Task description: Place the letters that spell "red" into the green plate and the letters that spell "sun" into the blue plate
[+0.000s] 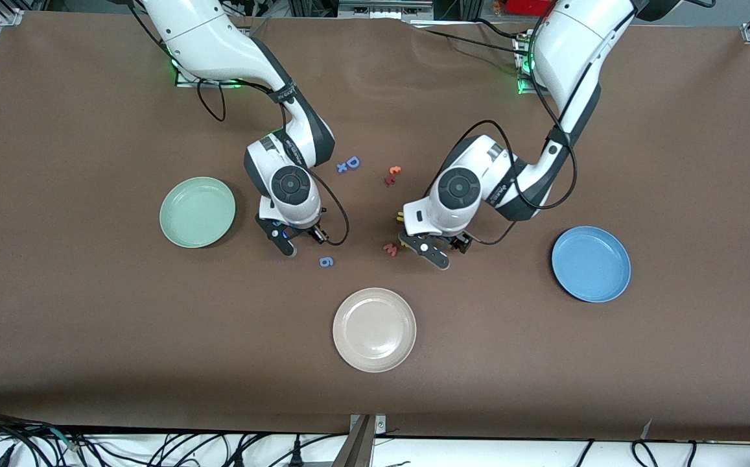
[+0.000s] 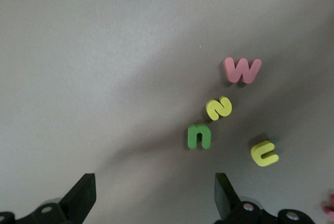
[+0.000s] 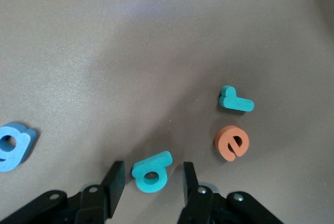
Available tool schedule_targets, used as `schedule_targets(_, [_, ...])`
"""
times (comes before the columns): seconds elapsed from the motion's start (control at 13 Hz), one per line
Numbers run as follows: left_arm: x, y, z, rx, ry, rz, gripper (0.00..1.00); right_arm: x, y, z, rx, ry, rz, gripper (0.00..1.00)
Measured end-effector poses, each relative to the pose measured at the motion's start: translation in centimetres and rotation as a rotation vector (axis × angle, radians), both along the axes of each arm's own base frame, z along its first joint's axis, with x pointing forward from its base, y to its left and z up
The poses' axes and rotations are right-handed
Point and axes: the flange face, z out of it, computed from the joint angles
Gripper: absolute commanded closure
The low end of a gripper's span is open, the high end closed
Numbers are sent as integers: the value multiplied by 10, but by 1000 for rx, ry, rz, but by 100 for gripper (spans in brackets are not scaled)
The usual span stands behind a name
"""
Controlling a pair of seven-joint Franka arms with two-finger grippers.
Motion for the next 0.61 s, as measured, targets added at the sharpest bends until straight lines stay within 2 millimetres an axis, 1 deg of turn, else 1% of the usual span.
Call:
schedule_targets(0.08, [0, -4, 0, -6, -17, -11, 0, 1, 1, 1, 3, -5, 0, 80])
schedule_targets(0.23, [2, -9, -3, -34, -48, -16, 1, 1, 1, 1, 5, -7, 1, 80])
schedule_targets(0.61, [-2, -18, -30, -67, -64, -27, 1, 4, -1, 4, 6, -13, 13, 80])
